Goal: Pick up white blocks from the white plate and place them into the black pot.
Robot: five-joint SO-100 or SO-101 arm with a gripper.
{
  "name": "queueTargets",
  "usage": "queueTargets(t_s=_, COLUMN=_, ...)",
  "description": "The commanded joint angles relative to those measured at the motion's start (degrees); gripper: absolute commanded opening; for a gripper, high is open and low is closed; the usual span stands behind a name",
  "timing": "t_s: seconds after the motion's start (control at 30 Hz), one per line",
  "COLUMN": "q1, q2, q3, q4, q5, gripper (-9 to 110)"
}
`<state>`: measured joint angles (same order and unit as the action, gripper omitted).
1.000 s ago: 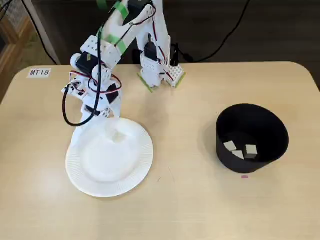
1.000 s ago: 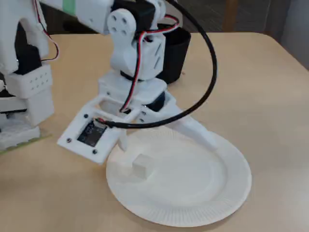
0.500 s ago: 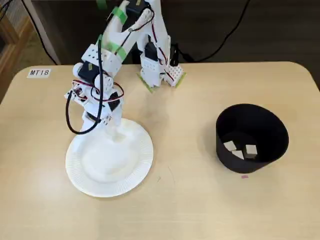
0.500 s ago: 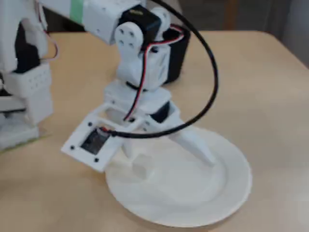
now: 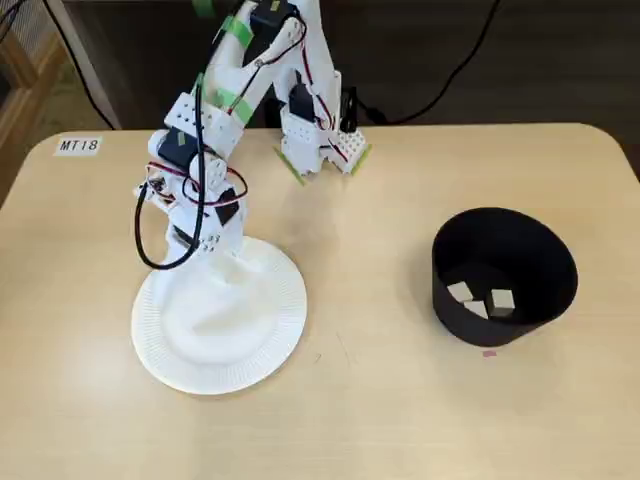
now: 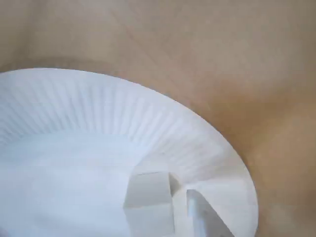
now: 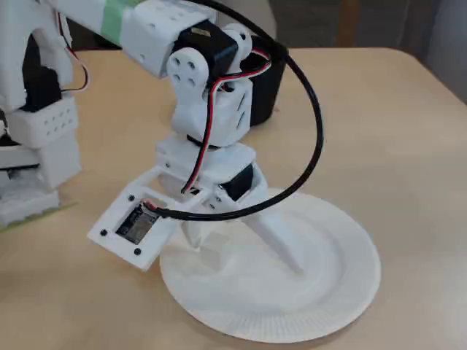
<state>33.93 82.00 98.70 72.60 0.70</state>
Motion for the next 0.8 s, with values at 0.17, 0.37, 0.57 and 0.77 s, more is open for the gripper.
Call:
queueTargets(t_s=0.17, q1=0.26, q2=1.49, q3=0.18, q4=-1.58, q5=2.37, gripper=44)
queueTargets(t_s=0.37, q1=-0.26, q2=1.49, q3=1.05, q4=-1.85, q5=3.25, gripper=41)
queueTargets(t_s=0.57, q1=-0.79, q2=1.58, q3=1.58, q4=-2.37, q5=3.78, gripper=34)
queueTargets(t_s=0.77, q1=-1.05, q2=3.52, q3=4.04, q4=-4.48, q5=4.66, gripper=30)
